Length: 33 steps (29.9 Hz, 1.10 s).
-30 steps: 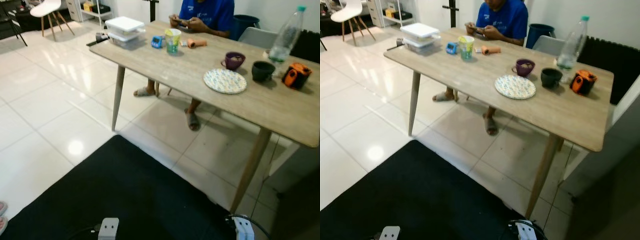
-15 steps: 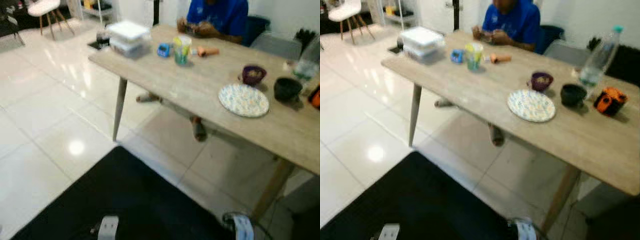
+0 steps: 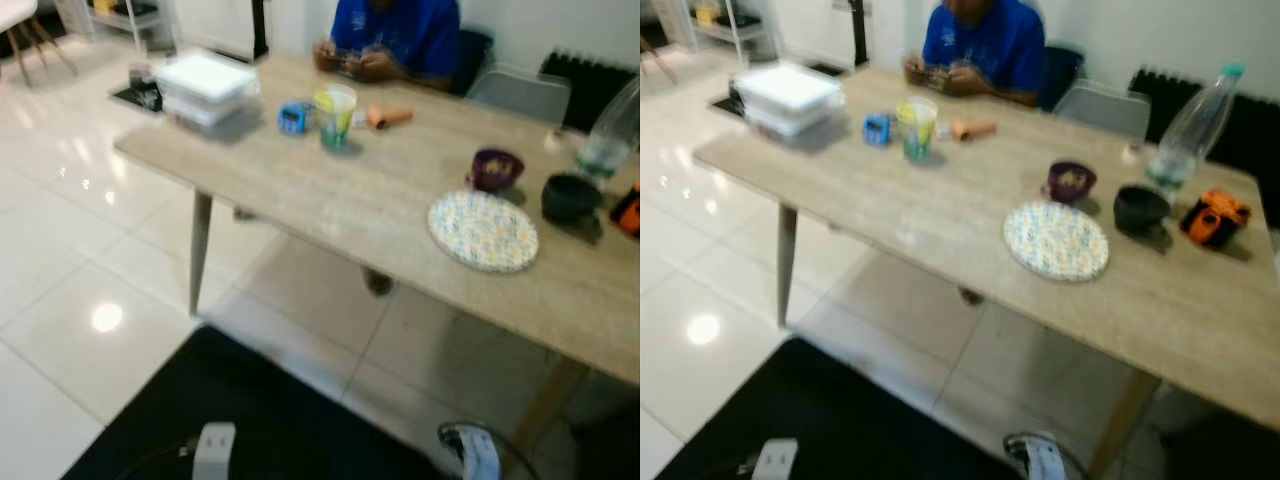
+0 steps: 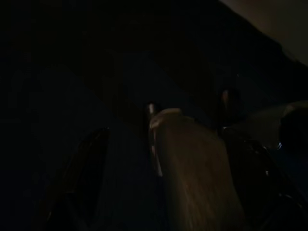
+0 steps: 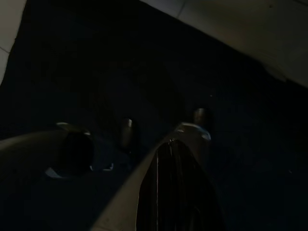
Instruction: Restocking fridge
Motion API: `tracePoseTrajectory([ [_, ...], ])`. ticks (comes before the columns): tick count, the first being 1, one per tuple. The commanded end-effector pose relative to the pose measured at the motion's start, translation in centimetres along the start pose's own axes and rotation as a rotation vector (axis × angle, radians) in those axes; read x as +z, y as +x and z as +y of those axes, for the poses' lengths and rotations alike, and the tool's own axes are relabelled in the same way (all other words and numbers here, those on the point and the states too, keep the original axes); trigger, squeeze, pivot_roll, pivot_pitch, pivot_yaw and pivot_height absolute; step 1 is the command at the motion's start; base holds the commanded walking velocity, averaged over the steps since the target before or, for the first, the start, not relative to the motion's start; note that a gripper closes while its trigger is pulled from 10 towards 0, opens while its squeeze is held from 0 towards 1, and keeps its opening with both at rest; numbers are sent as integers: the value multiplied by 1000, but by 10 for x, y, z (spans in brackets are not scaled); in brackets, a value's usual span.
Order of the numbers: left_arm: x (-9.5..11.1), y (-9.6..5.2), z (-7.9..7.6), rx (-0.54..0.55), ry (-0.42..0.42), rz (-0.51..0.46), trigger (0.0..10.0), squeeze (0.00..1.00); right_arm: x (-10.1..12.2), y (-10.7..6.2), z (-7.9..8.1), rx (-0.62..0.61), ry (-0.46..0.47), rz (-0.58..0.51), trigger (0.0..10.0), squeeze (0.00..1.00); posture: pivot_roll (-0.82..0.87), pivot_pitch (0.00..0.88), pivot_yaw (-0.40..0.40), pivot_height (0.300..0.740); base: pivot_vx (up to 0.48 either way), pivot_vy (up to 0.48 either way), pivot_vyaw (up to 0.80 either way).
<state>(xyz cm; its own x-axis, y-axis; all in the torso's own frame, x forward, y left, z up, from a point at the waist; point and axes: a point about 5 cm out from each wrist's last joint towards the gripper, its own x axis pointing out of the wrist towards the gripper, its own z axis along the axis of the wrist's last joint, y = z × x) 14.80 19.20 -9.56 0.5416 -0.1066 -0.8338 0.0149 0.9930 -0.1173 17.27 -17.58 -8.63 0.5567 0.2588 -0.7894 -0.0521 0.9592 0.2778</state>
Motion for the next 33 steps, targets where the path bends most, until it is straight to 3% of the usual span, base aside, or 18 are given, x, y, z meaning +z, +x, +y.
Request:
tracePoseTrajectory([
  [1,-11,-2,0,-8,-2,42,10000,0,-17,-4,-4,-16,25,48,10000,0,-66,96,-23,740,0,-307,0],
  [8,-14,-3,-1,-11,12,56,10000,0,-17,-5,-4,-15,19,52,10000,0,-67,93,-23,740,0,-465,0],
  [21,-11,-2,-1,-3,-11,40,10000,0,-15,-4,-3,-2,-9,54,10000,0,-67,93,-21,740,0,0,0],
  [27,-12,-2,-1,-2,-13,41,10000,0,-13,-3,-3,11,-66,53,10000,0,-65,95,-19,740,0,0,0],
  [28,-12,-2,0,-2,-11,41,10000,0,-2,-1,2,56,-156,31,10000,0,-65,100,-17,740,0,0,0],
  [29,-12,-2,0,-3,-9,40,10000,0,5,1,4,78,-183,11,10000,0,-67,98,-17,740,0,0,0],
  [33,-11,-2,0,-1,-7,38,10000,0,28,3,9,146,-189,-62,10000,0,-67,98,-17,740,0,0,0],
])
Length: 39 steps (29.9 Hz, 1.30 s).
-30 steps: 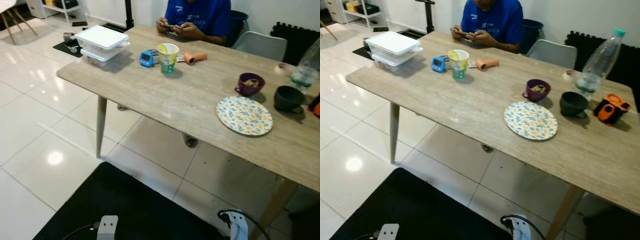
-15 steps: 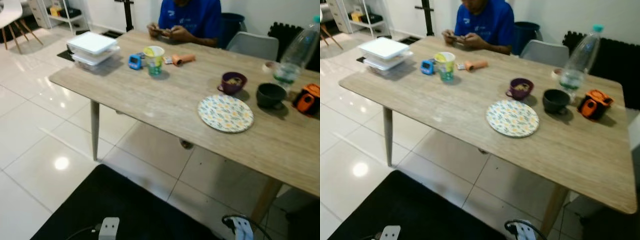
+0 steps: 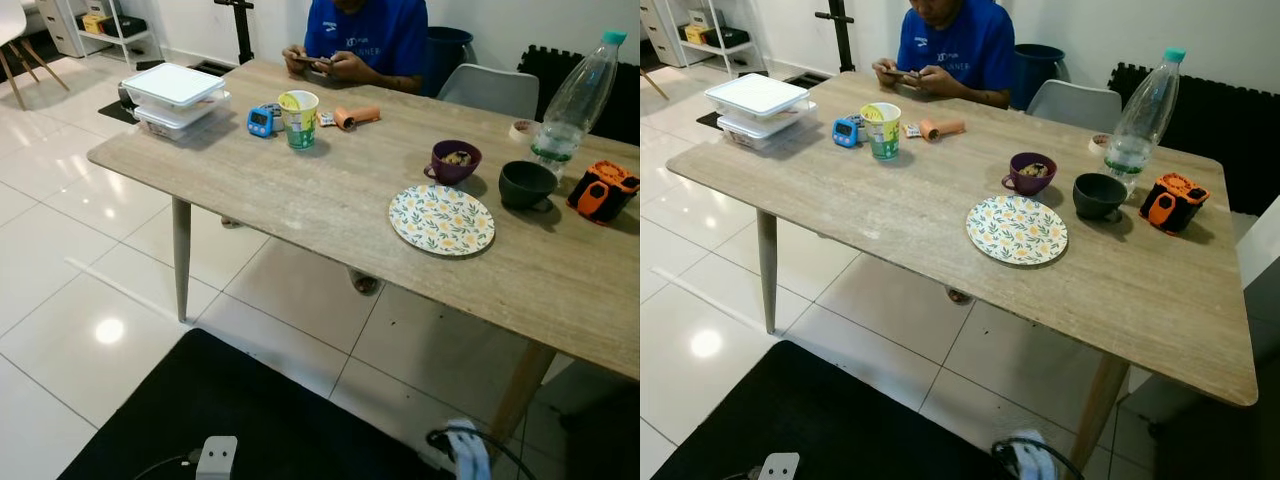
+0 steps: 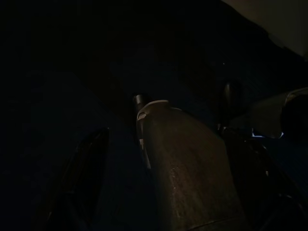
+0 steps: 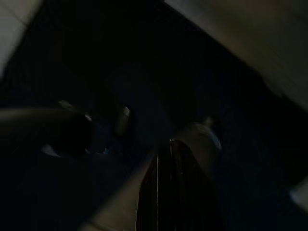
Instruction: Restocking fridge
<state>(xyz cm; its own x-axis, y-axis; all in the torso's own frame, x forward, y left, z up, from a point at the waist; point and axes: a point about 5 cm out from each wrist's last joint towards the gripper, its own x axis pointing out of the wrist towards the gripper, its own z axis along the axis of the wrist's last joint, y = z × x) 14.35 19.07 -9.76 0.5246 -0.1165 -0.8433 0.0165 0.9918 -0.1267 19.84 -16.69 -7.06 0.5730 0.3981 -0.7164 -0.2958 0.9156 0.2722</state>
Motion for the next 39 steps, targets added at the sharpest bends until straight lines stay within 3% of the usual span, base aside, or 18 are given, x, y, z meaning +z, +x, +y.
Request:
tracePoseTrajectory([
  [1,-4,-1,3,12,-2,13,10000,0,19,0,1,109,-52,-63,10000,0,-67,98,-17,740,0,0,0],
  [5,1,-1,4,13,0,0,10000,0,35,0,7,247,-208,-73,10000,0,-69,98,-21,740,0,0,0],
  [8,3,-1,5,13,2,-6,10000,0,41,-1,10,308,-245,-80,10000,0,-69,98,-21,740,0,0,0],
  [11,7,-2,13,30,27,-6,10000,0,71,-4,19,502,-373,-132,10000,0,-71,120,-16,740,0,0,0],
  [16,7,-2,14,34,25,-8,10000,0,76,-4,24,547,-397,-137,10000,0,-69,115,-23,740,0,0,0],
  [17,8,-3,16,38,20,-13,10000,0,79,-1,32,584,-430,-132,10000,0,-64,130,-28,740,0,0,0],
  [19,7,-3,18,57,-10,-15,10000,0,81,11,37,425,-497,-102,10000,682,-106,115,-15,740,0,0,0],
  [20,7,-3,18,57,-10,-15,10000,0,81,11,37,425,-497,-102,10000,682,-106,115,-15,740,0,0,0],
  [21,4,-3,14,50,-5,-4,10000,0,77,13,29,296,-537,-70,10000,1000,-100,109,-12,740,0,0,0],
  [23,0,-2,8,35,6,9,10000,0,69,11,11,107,-512,-45,10000,1000,-84,108,-23,740,0,0,0],
  [25,3,-1,8,42,-11,-3,10000,0,59,9,6,90,-468,-32,10000,1000,-85,108,-22,740,0,0,0],
  [28,12,1,8,45,-32,-34,10000,0,44,5,9,181,-444,-23,10000,1000,-86,120,-22,740,0,0,0],
  [32,10,0,10,49,34,-9,10000,0,44,4,9,182,-391,-51,10000,1000,-99,130,-3,740,0,0,0],
  [36,22,0,17,79,56,-38,10000,0,48,4,3,115,-342,-80,10000,1000,-68,133,-7,740,0,0,0],
  [39,27,-4,31,138,22,-65,10000,0,35,2,-5,-18,-277,-67,10000,1000,-74,127,0,740,0,0,0],
])
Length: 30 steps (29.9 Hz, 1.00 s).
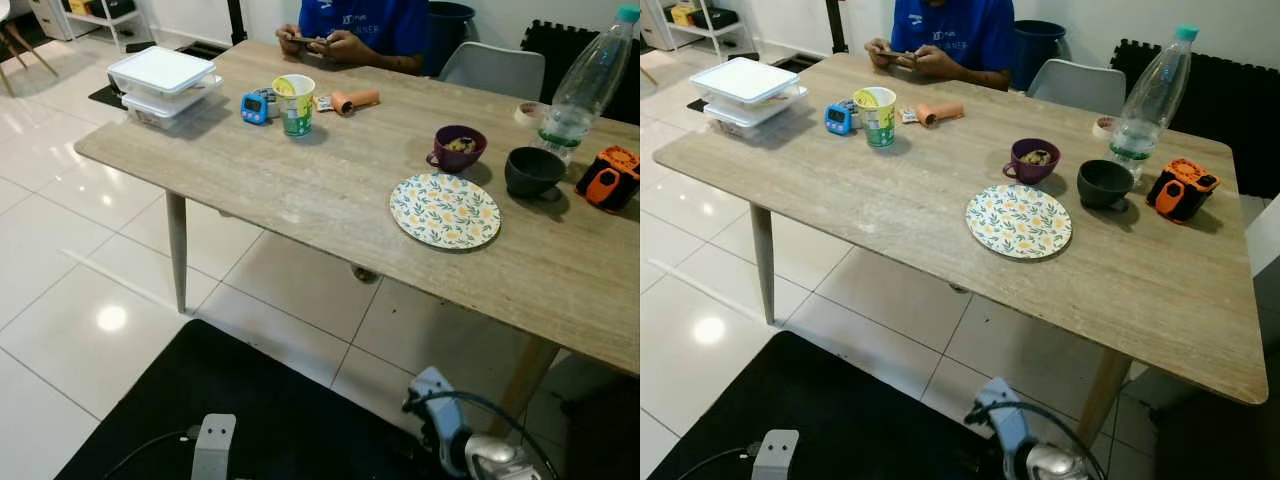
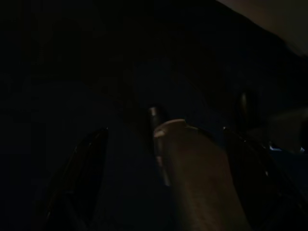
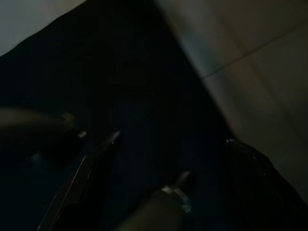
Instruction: Restocking fridge
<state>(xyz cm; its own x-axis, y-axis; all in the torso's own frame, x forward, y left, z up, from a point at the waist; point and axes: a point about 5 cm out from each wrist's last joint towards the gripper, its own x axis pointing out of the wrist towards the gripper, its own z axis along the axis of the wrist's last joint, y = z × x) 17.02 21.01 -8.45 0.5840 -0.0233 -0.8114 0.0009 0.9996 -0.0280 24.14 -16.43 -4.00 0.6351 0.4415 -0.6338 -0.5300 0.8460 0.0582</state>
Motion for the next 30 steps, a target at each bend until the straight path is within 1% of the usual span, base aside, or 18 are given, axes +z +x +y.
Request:
tracePoseTrajectory([
  [1,-4,-4,14,48,-18,7,10000,0,-18,-4,3,-40,47,48,10000,1000,-74,127,0,740,0,0,0],
  [3,-7,-5,15,42,-55,14,10000,0,-26,-7,1,-73,61,67,10000,1000,-71,121,5,740,0,0,0],
  [4,-7,-5,15,42,-55,14,10000,0,-26,-7,1,-73,61,67,10000,1000,-71,121,5,740,0,0,0],
  [5,-10,-5,14,39,-80,24,10000,1000,-35,-11,0,-103,118,81,10000,1000,-65,120,15,740,0,0,0],
  [6,-13,-5,12,25,-87,28,10000,1000,-46,-16,3,-117,183,90,10000,0,-65,107,16,740,0,0,0],
  [7,-13,-5,12,25,-87,28,10000,1000,-46,-16,3,-117,183,90,10000,0,-65,107,16,740,0,0,0],
  [8,-16,-6,9,19,-79,41,10000,1000,-60,-22,5,-151,239,110,10000,0,-60,120,7,740,0,0,0],
  [10,-19,-6,6,4,-66,49,10000,1000,-79,-31,8,-203,321,153,10000,0,-33,99,-21,740,0,0,0],
  [11,-19,-6,6,4,-66,49,10000,1000,-79,-31,8,-203,321,153,10000,0,-33,99,-21,740,0,0,0],
  [13,-17,-5,7,3,-68,40,10000,1000,-88,-35,10,-221,338,186,10000,0,-34,99,-25,740,0,0,0],
  [14,-15,-5,8,5,-72,34,10000,1000,-100,-41,12,-236,321,248,10000,0,-54,99,-22,740,0,0,0],
  [15,-15,-5,8,5,-72,34,10000,1000,-100,-41,12,-236,321,248,10000,0,-54,99,-22,740,0,0,0],
  [16,-16,-5,8,6,-73,38,10000,1000,-110,-48,13,-250,317,296,10000,0,-65,81,-23,740,0,0,0],
  [18,-23,-7,9,11,-69,56,10000,1000,-124,-60,11,-273,321,339,10000,0,-71,99,-19,740,0,0,0],
  [19,-25,-8,10,18,-81,58,10000,1000,-129,-64,10,-282,331,347,10000,0,-68,127,-2,740,0,0,0],
  [23,-28,-10,12,26,-95,57,10000,1000,-136,-70,13,-288,344,362,10000,0,-57,136,15,740,0,0,0],
  [26,-33,-13,20,29,-65,75,10000,1000,-148,-75,23,-294,352,410,10000,0,-45,157,44,740,0,0,0],
  [30,-33,-15,27,38,-58,76,10000,1000,-150,-74,29,-287,367,411,10000,0,-34,174,46,740,0,0,0],
])
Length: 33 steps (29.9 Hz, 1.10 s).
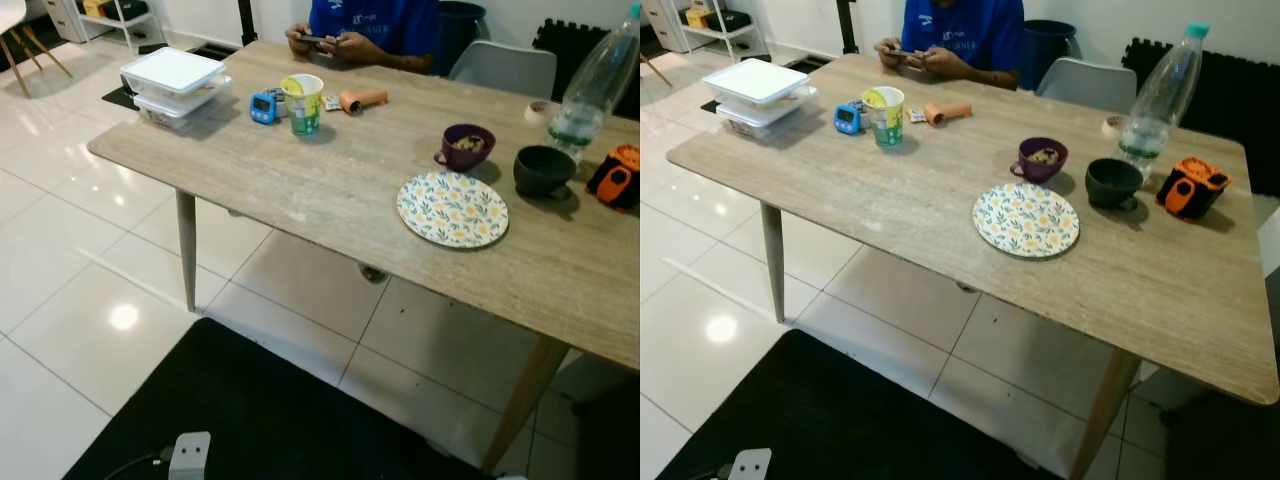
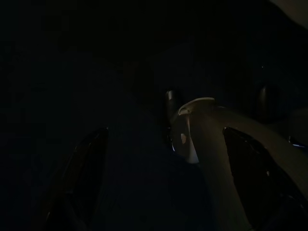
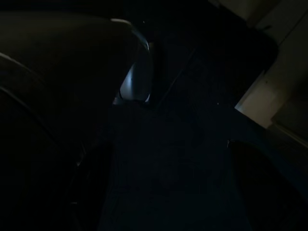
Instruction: Restocking fridge
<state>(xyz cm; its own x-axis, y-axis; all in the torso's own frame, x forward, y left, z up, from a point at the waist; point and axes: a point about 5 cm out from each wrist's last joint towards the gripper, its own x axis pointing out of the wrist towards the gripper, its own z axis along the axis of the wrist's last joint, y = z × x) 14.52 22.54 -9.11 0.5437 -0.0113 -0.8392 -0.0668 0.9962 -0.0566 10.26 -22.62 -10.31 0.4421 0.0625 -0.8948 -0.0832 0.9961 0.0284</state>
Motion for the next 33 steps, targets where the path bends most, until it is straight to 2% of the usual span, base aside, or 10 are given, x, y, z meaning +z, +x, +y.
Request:
tracePoseTrajectory([
  [1,-8,-6,15,31,14,26,10000,1000,-10,1,13,38,7,25,10000,0,-34,174,46,740,0,0,0],
  [6,-7,-10,28,52,21,22,10000,1000,-13,2,22,54,2,30,10000,0,-26,197,68,740,0,0,0],
  [13,-10,-12,34,70,6,23,10000,1000,-12,2,21,51,-4,29,10000,0,-21,203,75,740,0,0,0],
  [24,-11,-11,30,60,1,24,10000,1000,-11,2,17,42,-16,33,10000,0,-36,204,52,740,0,0,0],
  [28,-14,-8,18,27,-2,27,10000,1000,-11,1,16,43,-31,38,10000,0,-39,200,42,740,0,0,0],
  [33,-16,-8,16,22,3,33,10000,1000,-8,2,16,44,-37,31,10000,0,-43,207,44,740,0,0,0],
])
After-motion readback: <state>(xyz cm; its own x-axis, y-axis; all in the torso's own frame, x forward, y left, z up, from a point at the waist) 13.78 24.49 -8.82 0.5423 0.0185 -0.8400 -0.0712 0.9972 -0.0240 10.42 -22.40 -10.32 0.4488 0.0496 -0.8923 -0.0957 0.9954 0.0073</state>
